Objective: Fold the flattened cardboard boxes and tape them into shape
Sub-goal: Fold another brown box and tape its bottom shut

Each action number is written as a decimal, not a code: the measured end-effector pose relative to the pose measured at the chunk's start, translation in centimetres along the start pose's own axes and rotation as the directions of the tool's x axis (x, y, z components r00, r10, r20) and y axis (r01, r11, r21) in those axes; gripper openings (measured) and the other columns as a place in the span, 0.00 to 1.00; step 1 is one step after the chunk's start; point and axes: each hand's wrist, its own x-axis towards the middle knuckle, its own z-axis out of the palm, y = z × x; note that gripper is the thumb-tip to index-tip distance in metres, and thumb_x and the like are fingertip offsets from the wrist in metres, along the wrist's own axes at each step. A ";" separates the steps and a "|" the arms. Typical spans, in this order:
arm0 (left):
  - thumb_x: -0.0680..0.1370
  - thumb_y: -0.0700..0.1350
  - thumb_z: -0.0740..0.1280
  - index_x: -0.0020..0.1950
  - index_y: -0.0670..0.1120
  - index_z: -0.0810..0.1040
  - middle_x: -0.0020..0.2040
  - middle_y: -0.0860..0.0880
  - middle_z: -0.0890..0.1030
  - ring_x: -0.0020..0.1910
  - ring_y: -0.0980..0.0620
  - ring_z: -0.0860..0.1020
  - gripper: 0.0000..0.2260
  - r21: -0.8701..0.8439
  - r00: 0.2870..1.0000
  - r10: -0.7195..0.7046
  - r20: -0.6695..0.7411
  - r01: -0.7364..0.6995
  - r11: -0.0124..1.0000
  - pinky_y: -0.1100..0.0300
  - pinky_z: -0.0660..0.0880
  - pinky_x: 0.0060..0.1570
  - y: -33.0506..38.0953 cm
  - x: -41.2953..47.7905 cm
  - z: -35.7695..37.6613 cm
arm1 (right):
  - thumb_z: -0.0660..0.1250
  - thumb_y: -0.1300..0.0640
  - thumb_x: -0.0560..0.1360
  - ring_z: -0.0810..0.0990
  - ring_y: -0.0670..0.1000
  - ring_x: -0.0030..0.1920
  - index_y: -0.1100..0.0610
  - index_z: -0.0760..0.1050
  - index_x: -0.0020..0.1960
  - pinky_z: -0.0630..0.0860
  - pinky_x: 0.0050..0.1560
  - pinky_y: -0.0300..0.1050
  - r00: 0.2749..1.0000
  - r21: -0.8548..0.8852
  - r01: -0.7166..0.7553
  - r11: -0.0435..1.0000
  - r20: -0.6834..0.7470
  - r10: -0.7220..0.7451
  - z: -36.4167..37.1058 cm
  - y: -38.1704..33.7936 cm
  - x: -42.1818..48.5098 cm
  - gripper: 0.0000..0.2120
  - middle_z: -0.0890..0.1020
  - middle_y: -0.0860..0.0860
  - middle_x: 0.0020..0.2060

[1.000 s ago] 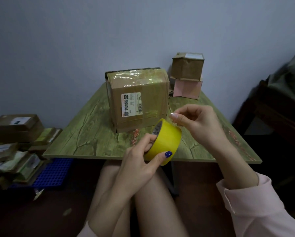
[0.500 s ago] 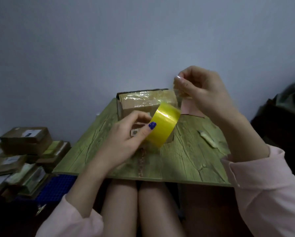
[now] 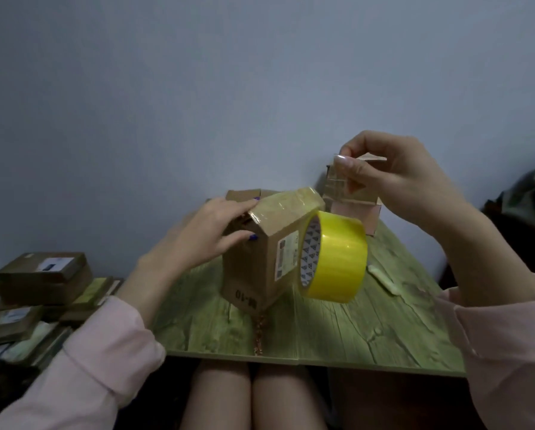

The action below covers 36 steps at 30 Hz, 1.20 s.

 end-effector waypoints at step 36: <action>0.77 0.45 0.63 0.56 0.47 0.79 0.59 0.56 0.78 0.59 0.62 0.74 0.10 -0.536 0.989 -0.143 -0.031 0.104 0.838 0.65 0.70 0.61 4.2 1.4 1.7 | 0.67 0.49 0.69 0.80 0.46 0.32 0.58 0.76 0.41 0.75 0.40 0.49 0.987 0.033 -0.016 0.999 0.160 0.010 1.4 -1.1 -0.2 0.12 0.80 0.45 0.30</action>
